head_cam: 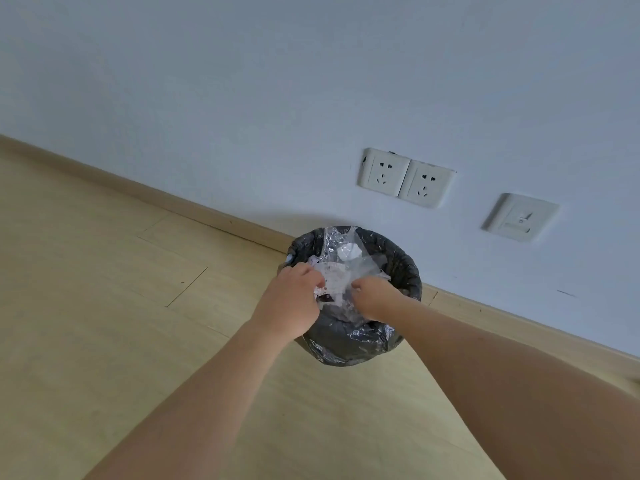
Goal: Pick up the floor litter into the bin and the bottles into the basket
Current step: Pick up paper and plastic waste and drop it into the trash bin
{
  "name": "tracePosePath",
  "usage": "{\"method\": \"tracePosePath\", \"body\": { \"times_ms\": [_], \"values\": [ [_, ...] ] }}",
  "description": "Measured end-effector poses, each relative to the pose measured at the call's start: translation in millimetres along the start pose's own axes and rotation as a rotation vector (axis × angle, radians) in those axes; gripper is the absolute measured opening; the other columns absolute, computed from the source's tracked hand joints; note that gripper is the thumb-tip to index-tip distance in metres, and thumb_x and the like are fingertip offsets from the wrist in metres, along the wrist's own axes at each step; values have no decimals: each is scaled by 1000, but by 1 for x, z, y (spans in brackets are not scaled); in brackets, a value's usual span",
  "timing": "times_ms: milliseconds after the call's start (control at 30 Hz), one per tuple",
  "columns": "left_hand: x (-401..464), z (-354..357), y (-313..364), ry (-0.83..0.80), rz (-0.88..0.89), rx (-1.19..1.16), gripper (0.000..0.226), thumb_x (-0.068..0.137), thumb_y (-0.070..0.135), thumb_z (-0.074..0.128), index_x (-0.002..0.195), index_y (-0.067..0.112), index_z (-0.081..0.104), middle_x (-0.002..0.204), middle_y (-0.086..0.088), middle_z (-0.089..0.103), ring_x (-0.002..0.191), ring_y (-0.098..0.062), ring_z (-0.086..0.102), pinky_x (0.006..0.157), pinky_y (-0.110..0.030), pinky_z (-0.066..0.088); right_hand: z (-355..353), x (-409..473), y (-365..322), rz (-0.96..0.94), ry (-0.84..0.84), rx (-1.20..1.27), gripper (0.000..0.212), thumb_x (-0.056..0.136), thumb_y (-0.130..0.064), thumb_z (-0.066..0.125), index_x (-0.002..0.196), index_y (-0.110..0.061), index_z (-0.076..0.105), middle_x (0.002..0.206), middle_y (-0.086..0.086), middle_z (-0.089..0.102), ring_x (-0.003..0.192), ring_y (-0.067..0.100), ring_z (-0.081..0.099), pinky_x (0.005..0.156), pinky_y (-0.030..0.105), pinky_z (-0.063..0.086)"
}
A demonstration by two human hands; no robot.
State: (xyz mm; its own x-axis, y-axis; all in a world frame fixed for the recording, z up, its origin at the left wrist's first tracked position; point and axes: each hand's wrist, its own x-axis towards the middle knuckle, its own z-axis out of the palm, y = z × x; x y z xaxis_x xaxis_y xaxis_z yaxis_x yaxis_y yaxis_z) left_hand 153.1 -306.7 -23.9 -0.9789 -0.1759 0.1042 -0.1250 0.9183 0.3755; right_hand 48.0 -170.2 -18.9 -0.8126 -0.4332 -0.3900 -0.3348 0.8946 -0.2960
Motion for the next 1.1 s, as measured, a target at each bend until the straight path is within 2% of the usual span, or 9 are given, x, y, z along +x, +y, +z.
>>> {"method": "tracePosePath", "body": {
  "times_ms": [200, 300, 400, 467, 600, 733, 867, 967, 1100],
  "values": [
    [44, 20, 12, -105, 88, 161, 39, 101, 24, 36, 137, 23, 50, 152, 0, 36, 139, -24, 31, 113, -44, 32, -7, 8, 21, 1, 62, -152, 30, 90, -12, 43, 115, -7, 58, 115, 7, 58, 105, 27, 56, 88, 35, 47],
    [73, 39, 17, -222, 144, 344, 44, 102, 34, 33, 144, 25, 42, 155, -3, 32, 142, -25, 28, 117, -47, 22, -14, 9, 26, 6, -38, -174, 31, 92, -13, 46, 119, -3, 57, 109, 11, 58, 95, 25, 54, 82, 35, 45],
    [98, 59, 12, -401, 39, 425, 60, 98, 34, 40, 153, 36, 16, 152, -6, 40, 133, -30, 43, 113, -50, 29, -10, 16, 21, 13, -143, -202, 35, 99, -7, 36, 129, 2, 53, 125, 17, 56, 109, 31, 54, 90, 37, 44],
    [108, 67, 11, -537, -56, 479, 69, 97, 32, 40, 153, 42, 1, 147, -9, 46, 121, -31, 54, 106, -48, 37, -1, 33, 21, -9, -198, -277, 35, 99, -6, 36, 129, 1, 52, 126, 16, 56, 106, 31, 54, 87, 35, 44],
    [114, 80, 10, -617, -111, 559, 65, 94, 24, 40, 155, 29, 16, 157, -9, 25, 141, -33, 30, 112, -47, 25, 14, 45, 19, -79, -281, -435, 32, 97, -3, 38, 124, 1, 54, 121, 16, 59, 108, 32, 57, 85, 36, 46],
    [112, 81, 11, -594, -120, 486, 60, 93, 27, 42, 152, 26, 27, 154, -11, 29, 140, -33, 28, 112, -48, 23, 4, 42, 22, -137, -198, -381, 32, 97, -6, 37, 122, 1, 57, 119, 14, 61, 106, 31, 60, 86, 34, 50],
    [110, 60, 19, -503, -112, 411, 54, 89, 35, 47, 141, 22, 42, 138, -13, 47, 127, -34, 41, 102, -48, 34, -37, 25, 46, -210, 63, -133, 34, 94, -12, 40, 121, -7, 61, 120, 10, 63, 103, 25, 62, 87, 36, 53],
    [102, 44, 48, -302, -100, 423, 40, 88, 30, 47, 125, 16, 53, 123, -12, 56, 115, -32, 49, 97, -45, 38, -58, 2, 92, -175, 198, -34, 35, 93, -17, 43, 125, -14, 58, 128, 6, 58, 115, 24, 54, 95, 35, 47],
    [87, 45, 111, 49, -70, 350, 31, 91, 21, 42, 118, 11, 53, 119, -11, 57, 110, -31, 52, 91, -42, 40, -69, -43, 169, -86, 232, -42, 47, 95, -24, 46, 142, -22, 42, 148, -1, 42, 135, 20, 39, 110, 34, 34]
  ]
}}
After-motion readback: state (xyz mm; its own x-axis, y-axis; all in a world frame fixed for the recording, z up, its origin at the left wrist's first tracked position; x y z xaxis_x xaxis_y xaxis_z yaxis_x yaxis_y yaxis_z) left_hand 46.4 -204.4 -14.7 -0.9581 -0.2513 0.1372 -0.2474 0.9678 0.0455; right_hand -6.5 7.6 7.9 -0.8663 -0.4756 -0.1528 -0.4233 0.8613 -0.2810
